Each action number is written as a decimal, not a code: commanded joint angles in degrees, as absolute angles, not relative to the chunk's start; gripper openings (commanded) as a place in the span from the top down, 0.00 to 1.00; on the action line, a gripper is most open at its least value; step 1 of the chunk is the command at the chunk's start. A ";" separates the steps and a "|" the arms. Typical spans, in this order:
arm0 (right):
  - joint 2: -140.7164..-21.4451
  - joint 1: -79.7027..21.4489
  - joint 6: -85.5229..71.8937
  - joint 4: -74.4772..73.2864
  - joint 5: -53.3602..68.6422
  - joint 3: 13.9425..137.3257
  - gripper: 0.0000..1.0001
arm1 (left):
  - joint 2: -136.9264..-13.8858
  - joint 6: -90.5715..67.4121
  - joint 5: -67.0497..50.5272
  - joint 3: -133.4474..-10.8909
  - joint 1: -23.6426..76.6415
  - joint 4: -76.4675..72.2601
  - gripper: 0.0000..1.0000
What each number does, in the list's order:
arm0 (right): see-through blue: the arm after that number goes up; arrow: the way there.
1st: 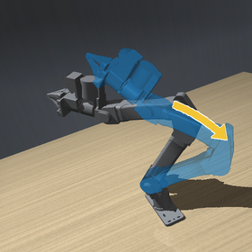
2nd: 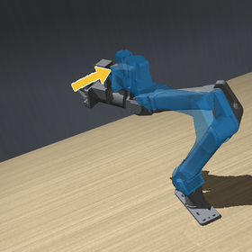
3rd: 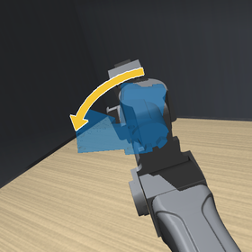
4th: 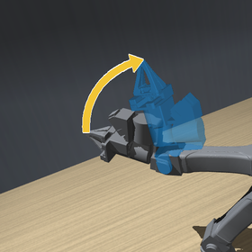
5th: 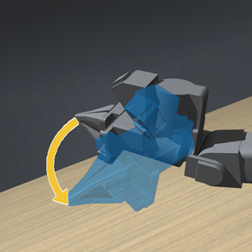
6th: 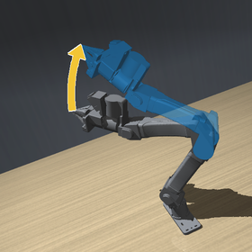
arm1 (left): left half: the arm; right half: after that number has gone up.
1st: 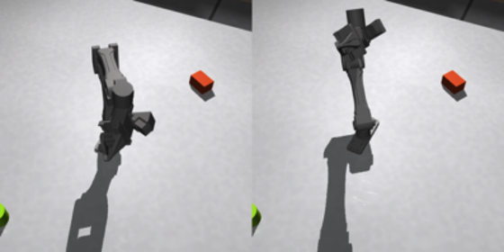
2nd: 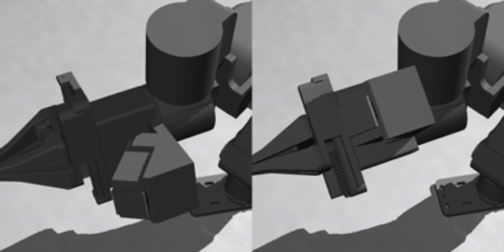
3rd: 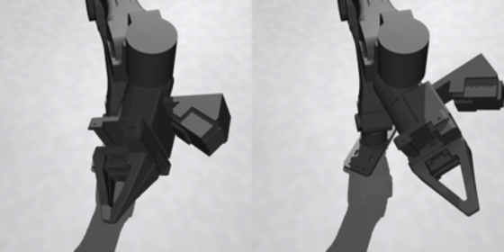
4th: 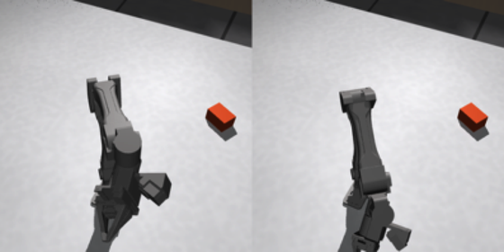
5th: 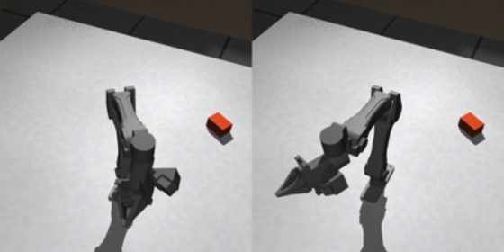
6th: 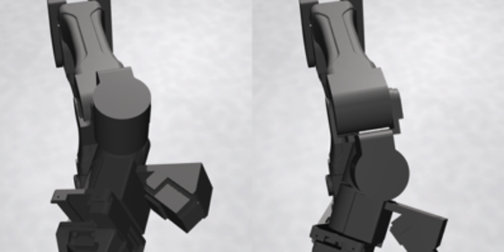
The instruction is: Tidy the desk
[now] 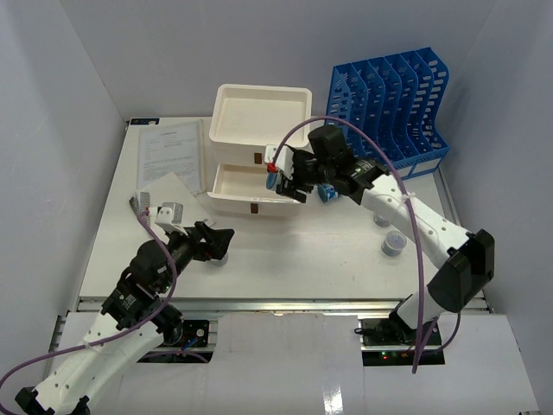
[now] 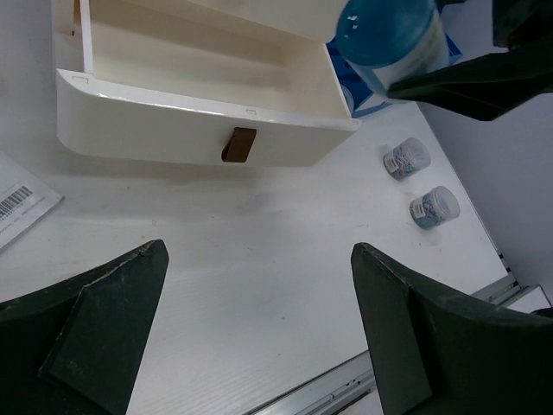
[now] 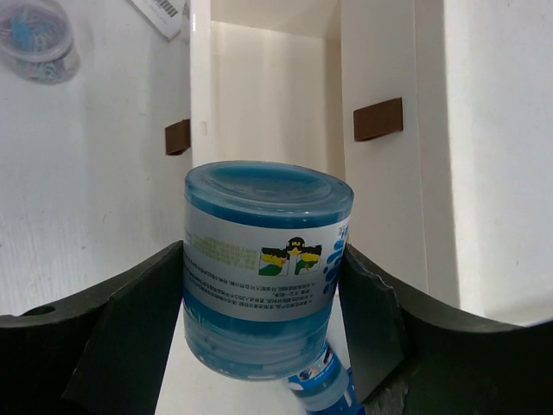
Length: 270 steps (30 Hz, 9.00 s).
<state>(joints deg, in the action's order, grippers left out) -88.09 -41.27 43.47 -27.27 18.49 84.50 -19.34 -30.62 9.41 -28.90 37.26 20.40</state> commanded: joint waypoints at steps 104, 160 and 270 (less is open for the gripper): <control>-66.97 17.58 46.40 -37.09 71.54 43.77 0.10 | -138.31 9.45 4.73 -117.48 49.48 26.36 0.02; -66.07 17.64 46.67 -37.15 70.20 43.77 0.10 | -137.72 -39.45 8.56 -123.55 46.32 22.44 0.02; -67.47 17.84 46.93 -37.23 68.96 43.68 0.10 | -80.85 -16.93 2.85 -70.82 26.89 19.90 0.99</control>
